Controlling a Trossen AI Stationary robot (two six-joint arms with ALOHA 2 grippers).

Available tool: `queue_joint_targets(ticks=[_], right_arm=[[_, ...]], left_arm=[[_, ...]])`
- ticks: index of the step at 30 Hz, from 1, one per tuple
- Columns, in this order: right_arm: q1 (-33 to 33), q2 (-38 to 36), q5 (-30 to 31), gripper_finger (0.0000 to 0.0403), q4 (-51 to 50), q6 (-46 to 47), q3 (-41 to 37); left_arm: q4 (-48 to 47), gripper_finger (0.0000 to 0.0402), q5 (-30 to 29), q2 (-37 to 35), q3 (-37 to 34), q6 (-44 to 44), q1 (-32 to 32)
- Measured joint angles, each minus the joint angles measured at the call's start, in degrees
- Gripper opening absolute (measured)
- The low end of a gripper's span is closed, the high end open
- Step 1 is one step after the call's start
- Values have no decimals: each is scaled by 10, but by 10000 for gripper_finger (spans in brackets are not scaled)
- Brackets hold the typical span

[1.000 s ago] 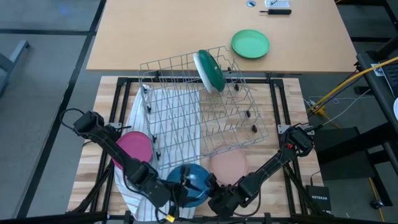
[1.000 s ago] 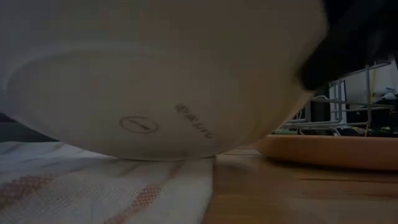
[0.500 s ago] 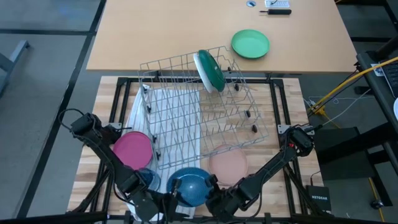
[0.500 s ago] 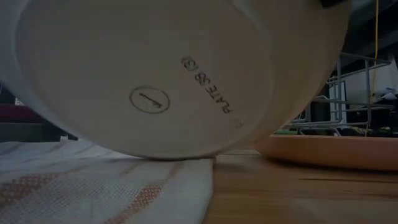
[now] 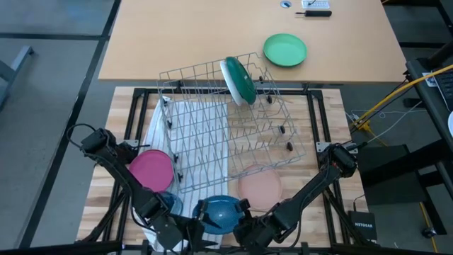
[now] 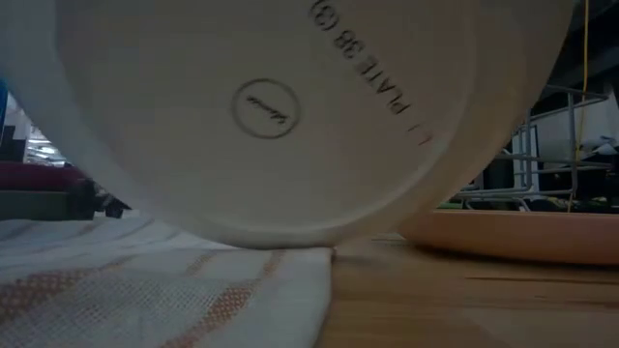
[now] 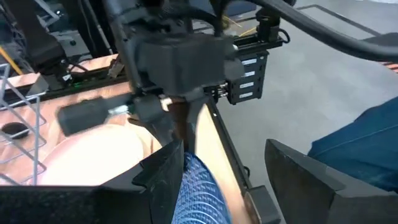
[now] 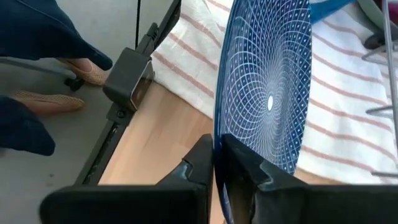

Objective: Sort dishes
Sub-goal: Put the blue plate into the dish rack

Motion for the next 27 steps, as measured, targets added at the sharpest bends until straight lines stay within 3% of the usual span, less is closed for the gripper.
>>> queue_joint_targets(ticks=[7,18,27], right_arm=[[0,0,1,31,-55,9,38],[0,0,-6,15,-66,23,56],[0,0,-6,19,-66,23,56]], left_arm=[[-3,214,13,0,0,-35,-1],[-54,214,20,8,0,-104,3],[-64,214,18,35,0,-109,15]])
